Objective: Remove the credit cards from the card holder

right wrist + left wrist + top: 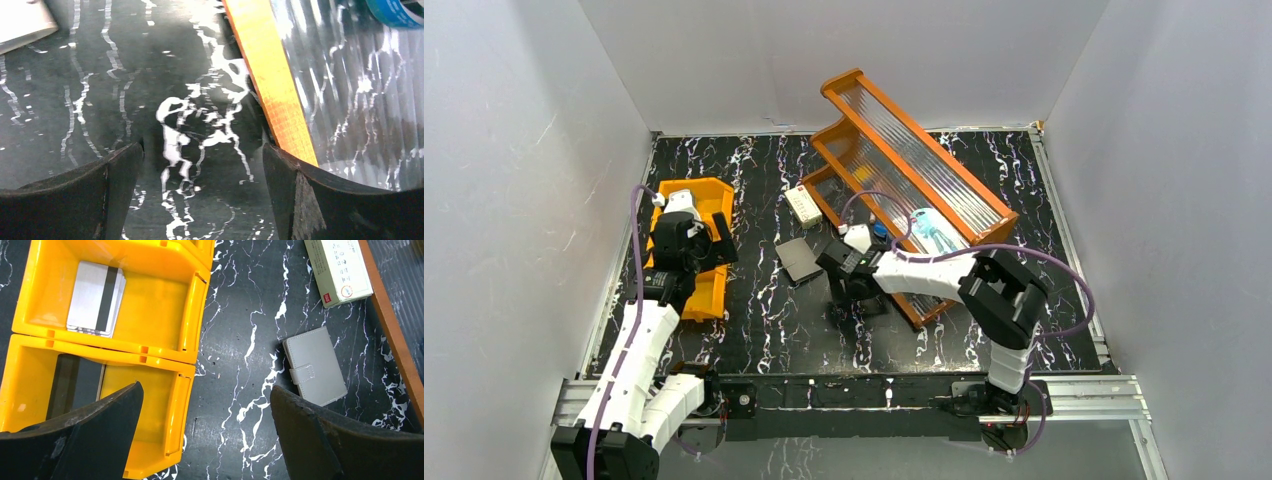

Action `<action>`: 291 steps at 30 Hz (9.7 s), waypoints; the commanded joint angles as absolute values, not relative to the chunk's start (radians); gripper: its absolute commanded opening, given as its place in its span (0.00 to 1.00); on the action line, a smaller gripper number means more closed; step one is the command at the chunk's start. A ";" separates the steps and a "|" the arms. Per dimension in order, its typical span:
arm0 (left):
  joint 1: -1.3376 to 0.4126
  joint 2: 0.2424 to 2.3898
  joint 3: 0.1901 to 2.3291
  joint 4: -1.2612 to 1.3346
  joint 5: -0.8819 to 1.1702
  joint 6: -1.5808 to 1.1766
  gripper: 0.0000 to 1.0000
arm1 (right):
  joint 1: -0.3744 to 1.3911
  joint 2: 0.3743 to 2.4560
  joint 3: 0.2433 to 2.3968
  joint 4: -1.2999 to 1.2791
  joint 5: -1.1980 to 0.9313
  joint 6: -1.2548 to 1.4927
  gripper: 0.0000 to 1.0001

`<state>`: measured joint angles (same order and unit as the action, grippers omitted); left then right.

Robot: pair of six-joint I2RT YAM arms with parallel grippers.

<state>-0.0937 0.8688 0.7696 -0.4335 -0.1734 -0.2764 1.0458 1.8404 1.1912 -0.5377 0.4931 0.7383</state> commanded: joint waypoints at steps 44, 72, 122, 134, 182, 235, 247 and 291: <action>-0.089 0.829 0.670 -0.359 0.002 -0.242 0.98 | 0.225 1.502 0.835 -0.282 0.510 0.806 0.98; -0.089 1.014 0.755 -0.340 0.000 -0.221 0.98 | 0.053 1.886 1.227 -0.237 -0.027 0.570 0.98; -0.041 1.978 1.542 -0.507 0.335 -0.080 0.84 | 0.061 1.411 0.787 -0.262 -0.448 0.518 0.96; -0.087 1.877 1.412 -0.506 0.527 -0.069 0.77 | 0.064 1.443 0.782 -0.247 -0.455 0.532 0.96; -0.356 1.801 1.359 -0.421 0.136 -0.093 0.93 | 0.068 1.406 0.730 -0.254 -0.432 0.541 0.96; -0.783 2.093 1.599 -0.469 0.569 0.044 0.78 | 0.062 1.286 0.721 -0.335 -0.067 0.628 0.98; -0.842 2.119 1.647 -0.466 0.596 0.039 0.78 | 0.054 1.231 0.707 -0.346 -0.036 0.649 0.98; 0.004 1.440 0.938 -0.250 0.403 -0.403 0.98 | 0.476 1.827 1.369 -0.545 0.178 0.449 0.94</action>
<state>0.0044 1.4036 0.9565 -0.3107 0.2108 -0.4000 0.4728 1.8160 1.3125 -0.4976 0.0834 0.4519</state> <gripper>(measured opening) 0.982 0.945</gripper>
